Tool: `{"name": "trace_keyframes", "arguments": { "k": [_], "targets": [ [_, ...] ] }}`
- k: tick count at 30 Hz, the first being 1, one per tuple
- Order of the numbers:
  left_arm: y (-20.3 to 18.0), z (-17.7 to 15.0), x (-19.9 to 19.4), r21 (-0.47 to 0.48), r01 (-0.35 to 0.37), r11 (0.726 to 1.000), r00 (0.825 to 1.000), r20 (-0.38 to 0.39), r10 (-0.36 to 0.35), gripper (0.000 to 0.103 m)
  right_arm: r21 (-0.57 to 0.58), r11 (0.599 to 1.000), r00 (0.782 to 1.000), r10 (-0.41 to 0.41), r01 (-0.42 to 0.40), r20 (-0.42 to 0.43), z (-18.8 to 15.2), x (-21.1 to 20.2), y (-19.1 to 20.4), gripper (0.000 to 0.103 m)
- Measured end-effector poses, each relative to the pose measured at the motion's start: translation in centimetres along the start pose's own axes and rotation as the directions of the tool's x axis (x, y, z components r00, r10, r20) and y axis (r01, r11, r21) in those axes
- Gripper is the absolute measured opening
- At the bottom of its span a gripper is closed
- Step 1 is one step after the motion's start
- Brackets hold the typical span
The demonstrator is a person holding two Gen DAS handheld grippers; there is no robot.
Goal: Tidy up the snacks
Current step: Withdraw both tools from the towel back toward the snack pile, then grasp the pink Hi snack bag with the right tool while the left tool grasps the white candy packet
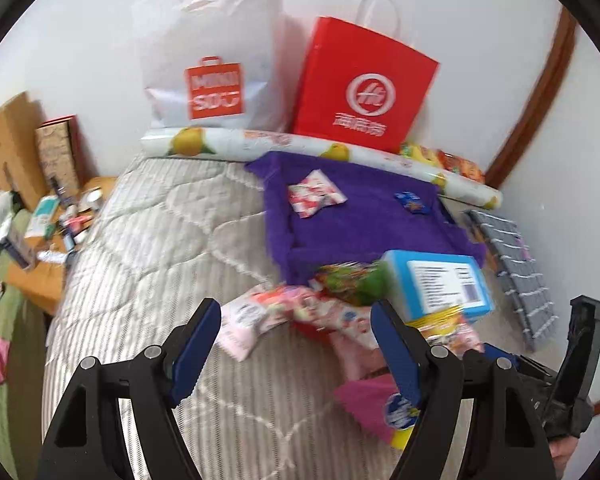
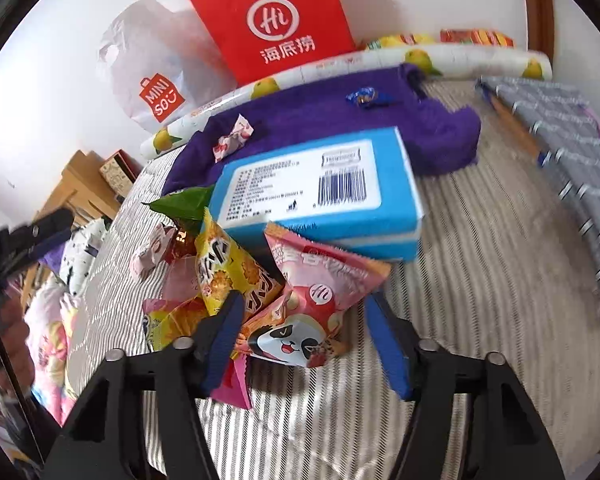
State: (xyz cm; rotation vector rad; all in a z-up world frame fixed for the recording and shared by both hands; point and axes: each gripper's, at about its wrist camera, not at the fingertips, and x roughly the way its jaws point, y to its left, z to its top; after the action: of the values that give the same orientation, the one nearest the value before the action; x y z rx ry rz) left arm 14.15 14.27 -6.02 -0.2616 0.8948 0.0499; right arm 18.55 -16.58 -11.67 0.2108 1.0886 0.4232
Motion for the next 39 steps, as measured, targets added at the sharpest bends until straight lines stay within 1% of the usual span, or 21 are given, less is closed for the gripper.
{"name": "trace_keyframes", "arguments": {
  "k": [2, 4, 6, 7, 8, 9, 11, 13, 15, 17, 18, 21, 22, 25, 27, 30, 31, 33, 34, 36, 39],
  "targets": [
    [0.6, -0.6, 0.1, -0.011, 0.005, 1.0, 1.0, -0.007, -0.005, 0.076, 0.03, 0.999, 1.0, 0.015, -0.015, -0.016, -0.2, 1.1, -0.3, 0.05],
    [1.4, -1.3, 0.5, -0.029, 0.002, 1.0, 1.0, -0.017, -0.002, 0.076, 0.056, 0.998, 0.999, 0.027, -0.026, -0.032, -0.2, 2.3, -0.5, 0.05],
    [1.8, -1.8, 0.7, -0.042, -0.002, 0.999, 1.0, -0.019, 0.001, 0.076, 0.074, 0.997, 0.999, 0.028, -0.026, -0.027, -0.5, 3.1, -0.8, 0.046],
    [2.2, -2.2, 0.9, -0.052, -0.005, 0.999, 1.0, -0.022, 0.004, 0.076, 0.079, 0.996, 0.999, 0.038, -0.037, -0.018, -0.5, 3.1, -1.0, 0.045],
    [2.4, -2.4, 1.1, -0.057, -0.011, 0.998, 1.0, -0.026, 0.01, 0.076, 0.08, 0.996, 0.999, 0.047, -0.046, -0.011, -0.6, 2.9, -1.1, 0.041],
    [2.7, -2.8, 1.3, -0.064, -0.021, 0.998, 0.999, -0.032, 0.019, 0.076, 0.067, 0.997, 0.999, 0.048, -0.047, -0.014, -0.7, 2.6, -1.2, 0.04],
    [3.4, -3.5, 2.0, -0.08, -0.04, 0.996, 0.998, -0.05, 0.036, 0.076, 0.037, 0.999, 1.0, 0.02, -0.019, -0.017, -0.7, 1.7, -1.3, 0.039],
    [3.7, -3.8, 2.5, -0.077, -0.05, 0.996, 0.997, -0.062, 0.045, 0.076, 0.018, 1.0, 1.0, -0.003, 0.003, 0.021, -0.8, 0.1, -1.9, 0.039],
    [3.5, -3.9, 3.1, -0.051, -0.064, 0.997, 0.996, -0.071, 0.06, 0.076, -0.014, 1.0, 1.0, -0.016, 0.016, 0.023, -0.7, -1.0, -2.3, 0.039],
    [3.1, -3.8, 3.8, -0.022, -0.076, 0.997, 0.994, -0.085, 0.074, 0.076, -0.058, 0.997, 0.998, -0.057, 0.059, 0.025, -0.7, -1.7, -2.8, 0.039],
    [3.0, -3.7, 4.1, -0.009, -0.08, 0.997, 0.993, -0.089, 0.079, 0.076, -0.082, 0.993, 0.996, -0.089, 0.09, 0.024, -0.7, -1.6, -3.0, 0.039],
    [2.6, -3.5, 5.3, 0.024, -0.11, 0.994, 0.989, -0.098, 0.112, 0.076, -0.118, 0.982, 0.989, -0.147, 0.147, 0.008, -1.0, -0.6, -3.9, 0.039],
    [2.7, -3.5, 5.9, 0.03, -0.12, 0.992, 0.987, -0.101, 0.123, 0.076, -0.122, 0.982, 0.989, -0.148, 0.147, -0.003, -1.2, -0.2, -4.2, 0.039],
    [3.1, -3.3, 6.8, 0.046, -0.133, 0.99, 0.985, -0.102, 0.138, 0.076, -0.132, 0.983, 0.992, -0.126, 0.129, 0.03, -1.6, -0.1, -4.6, 0.039],
    [3.0, -3.1, 7.4, 0.076, -0.147, 0.986, 0.984, -0.095, 0.154, 0.076, -0.143, 0.982, 0.992, -0.118, 0.123, 0.043, -1.7, 0.0, -4.7, 0.039],
    [2.5, -2.6, 8.2, 0.161, -0.165, 0.973, 0.98, -0.08, 0.18, 0.076, -0.154, 0.981, 0.992, -0.109, 0.117, 0.063, -1.6, 0.3, -4.7, 0.041],
    [2.1, -2.4, 8.7, 0.204, -0.166, 0.965, 0.98, -0.079, 0.185, 0.076, -0.161, 0.98, 0.992, -0.105, 0.115, 0.069, -1.5, 0.5, -4.7, 0.042],
    [1.7, -2.1, 9.3, 0.251, -0.181, 0.951, 0.976, -0.069, 0.204, 0.076, -0.166, 0.979, 0.991, -0.105, 0.117, 0.082, -1.4, 0.7, -4.8, 0.042],
    [1.6, -2.0, 9.8, 0.275, -0.18, 0.945, 0.976, -0.067, 0.205, 0.076, -0.162, 0.98, 0.991, -0.102, 0.115, 0.085, -1.3, 0.9, -4.9, 0.043],
    [1.5, -1.8, 10.5, 0.289, -0.168, 0.942, 0.977, -0.077, 0.198, 0.076, -0.159, 0.982, 0.993, -0.094, 0.104, 0.069, -1.2, 1.6, -5.0, 0.044],
    [1.7, -1.7, 10.9, 0.277, -0.114, 0.954, 0.986, -0.088, 0.143, 0.077, -0.17, 0.978, 0.99, -0.109, 0.124, 0.092, -1.3, 2.1, -4.7, 0.045]
  ]
}}
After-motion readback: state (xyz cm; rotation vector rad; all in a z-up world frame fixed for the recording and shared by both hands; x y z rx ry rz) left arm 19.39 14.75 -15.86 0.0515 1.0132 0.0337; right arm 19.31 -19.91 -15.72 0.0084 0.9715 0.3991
